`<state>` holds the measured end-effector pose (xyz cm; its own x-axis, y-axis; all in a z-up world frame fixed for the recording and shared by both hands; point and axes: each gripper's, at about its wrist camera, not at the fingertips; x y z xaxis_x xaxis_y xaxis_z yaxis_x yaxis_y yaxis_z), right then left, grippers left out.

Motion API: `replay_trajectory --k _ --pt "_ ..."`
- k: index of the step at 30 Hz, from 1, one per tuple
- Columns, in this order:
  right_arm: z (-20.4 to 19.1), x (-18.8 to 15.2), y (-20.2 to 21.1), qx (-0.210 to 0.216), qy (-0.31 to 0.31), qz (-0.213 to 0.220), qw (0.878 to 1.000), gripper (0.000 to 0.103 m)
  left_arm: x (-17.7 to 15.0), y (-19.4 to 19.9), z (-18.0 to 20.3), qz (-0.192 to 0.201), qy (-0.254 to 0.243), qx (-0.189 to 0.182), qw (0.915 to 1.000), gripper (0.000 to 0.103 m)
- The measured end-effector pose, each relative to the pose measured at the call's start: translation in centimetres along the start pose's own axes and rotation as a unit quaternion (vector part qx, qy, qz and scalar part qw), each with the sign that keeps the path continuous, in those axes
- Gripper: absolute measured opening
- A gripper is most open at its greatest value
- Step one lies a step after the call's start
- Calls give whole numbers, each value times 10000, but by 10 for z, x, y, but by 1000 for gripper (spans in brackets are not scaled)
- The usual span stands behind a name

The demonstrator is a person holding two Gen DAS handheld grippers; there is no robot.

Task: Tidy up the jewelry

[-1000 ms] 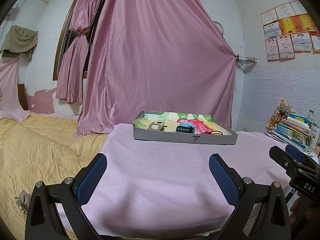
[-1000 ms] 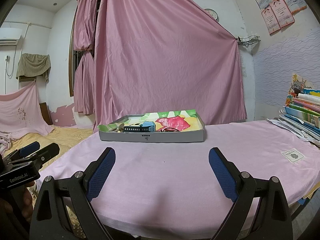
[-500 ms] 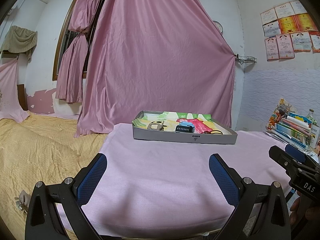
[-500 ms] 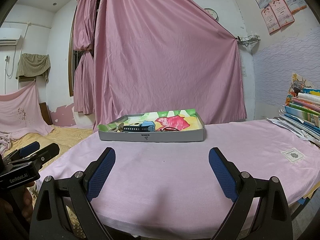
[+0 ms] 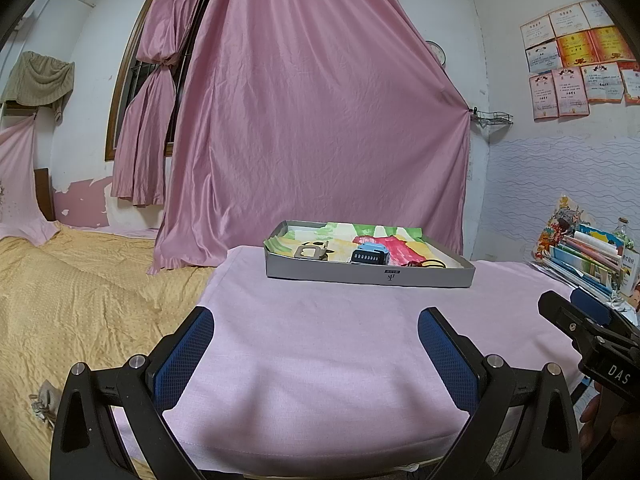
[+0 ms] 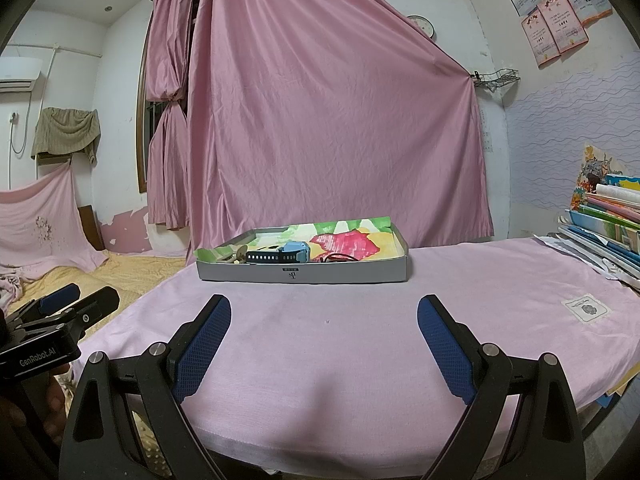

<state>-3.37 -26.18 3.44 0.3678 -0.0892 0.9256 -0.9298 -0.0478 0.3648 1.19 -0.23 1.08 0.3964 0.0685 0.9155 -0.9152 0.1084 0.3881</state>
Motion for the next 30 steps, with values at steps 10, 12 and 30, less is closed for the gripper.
replay_trajectory --k 10,12,30 --pt "0 0 0 3 -4 -8 10000 92 0 0 1 -6 -2 -2 10000 103" --pt "0 0 0 1 -7 -10 10000 92 0 0 1 -9 -5 -4 10000 103" --pt "1 -2 -2 0 -16 -25 10000 92 0 -1 1 -18 -7 0 10000 103"
Point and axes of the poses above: each gripper's, at about its wrist camera, not at the fingertips, and y roughly against the way its jaws point, z to its right, x to its top, and after that the axes turned 7 degrees about -z, right-handed
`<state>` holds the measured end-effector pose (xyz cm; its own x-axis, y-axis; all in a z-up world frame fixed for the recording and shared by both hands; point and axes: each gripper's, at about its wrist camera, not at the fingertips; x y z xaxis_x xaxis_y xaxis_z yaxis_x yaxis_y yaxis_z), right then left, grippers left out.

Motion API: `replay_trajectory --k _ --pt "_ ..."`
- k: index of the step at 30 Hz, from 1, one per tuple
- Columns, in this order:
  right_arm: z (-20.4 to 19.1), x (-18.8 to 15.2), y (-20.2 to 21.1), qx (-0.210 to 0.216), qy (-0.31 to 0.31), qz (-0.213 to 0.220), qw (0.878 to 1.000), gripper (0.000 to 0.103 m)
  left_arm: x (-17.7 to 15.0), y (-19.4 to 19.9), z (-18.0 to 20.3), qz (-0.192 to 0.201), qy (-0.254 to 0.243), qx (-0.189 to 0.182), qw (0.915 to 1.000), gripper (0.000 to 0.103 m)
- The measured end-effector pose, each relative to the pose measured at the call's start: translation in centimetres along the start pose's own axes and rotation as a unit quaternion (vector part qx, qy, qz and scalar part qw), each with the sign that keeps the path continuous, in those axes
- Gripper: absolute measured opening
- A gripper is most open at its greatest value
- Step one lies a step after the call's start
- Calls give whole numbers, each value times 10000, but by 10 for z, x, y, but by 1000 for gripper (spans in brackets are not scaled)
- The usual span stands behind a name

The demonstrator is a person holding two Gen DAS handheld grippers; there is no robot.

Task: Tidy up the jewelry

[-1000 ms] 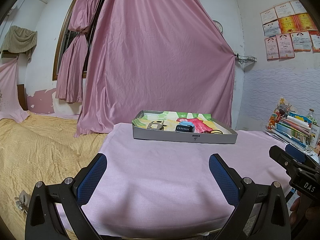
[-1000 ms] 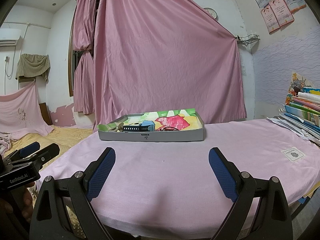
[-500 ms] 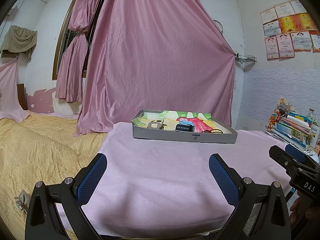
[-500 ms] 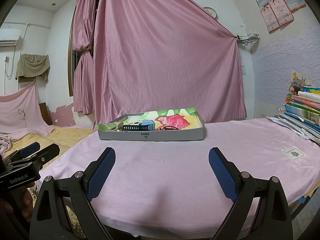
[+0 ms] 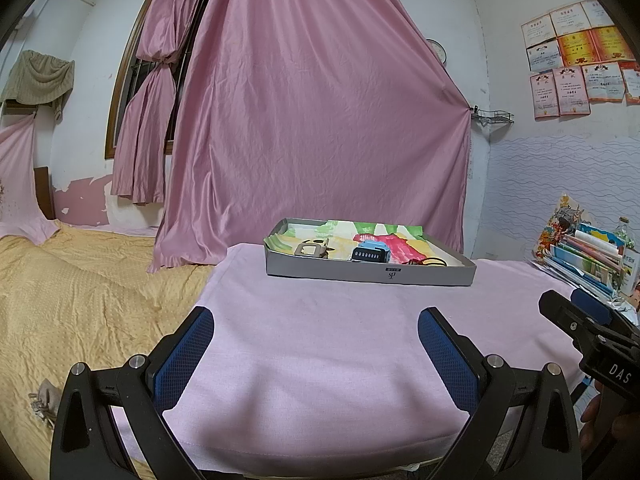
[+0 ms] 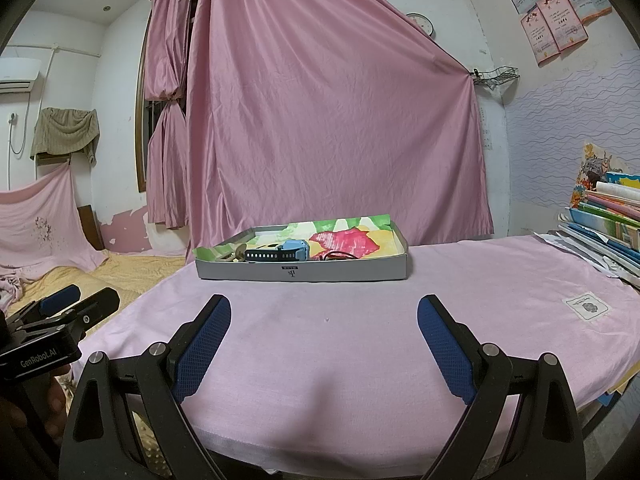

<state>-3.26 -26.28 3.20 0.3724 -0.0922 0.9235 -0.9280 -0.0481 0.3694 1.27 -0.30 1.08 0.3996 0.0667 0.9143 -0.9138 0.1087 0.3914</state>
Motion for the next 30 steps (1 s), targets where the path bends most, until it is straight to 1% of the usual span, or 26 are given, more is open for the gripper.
replay_trajectory --k 12,17,22,30 --pt "0 0 0 -4 -5 -2 10000 92 -5 -2 -2 -40 1 -36 10000 103" --pt "0 -3 -1 -5 -13 -15 10000 92 -2 -6 -1 -133 -86 208 9997 103" --pt "0 -3 -4 -13 -27 -31 10000 92 -3 -7 -2 -159 -62 259 9995 103" --pt "-3 -4 -7 -11 -45 -85 10000 92 -3 -8 -3 -217 -82 234 9995 103"
Point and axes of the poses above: each gripper's, at about its wrist camera, not at the fingertips, and y roughly against the way its jaws point, z to its right, x to its top, and after that the axes turned 7 degrees about -z, right-handed
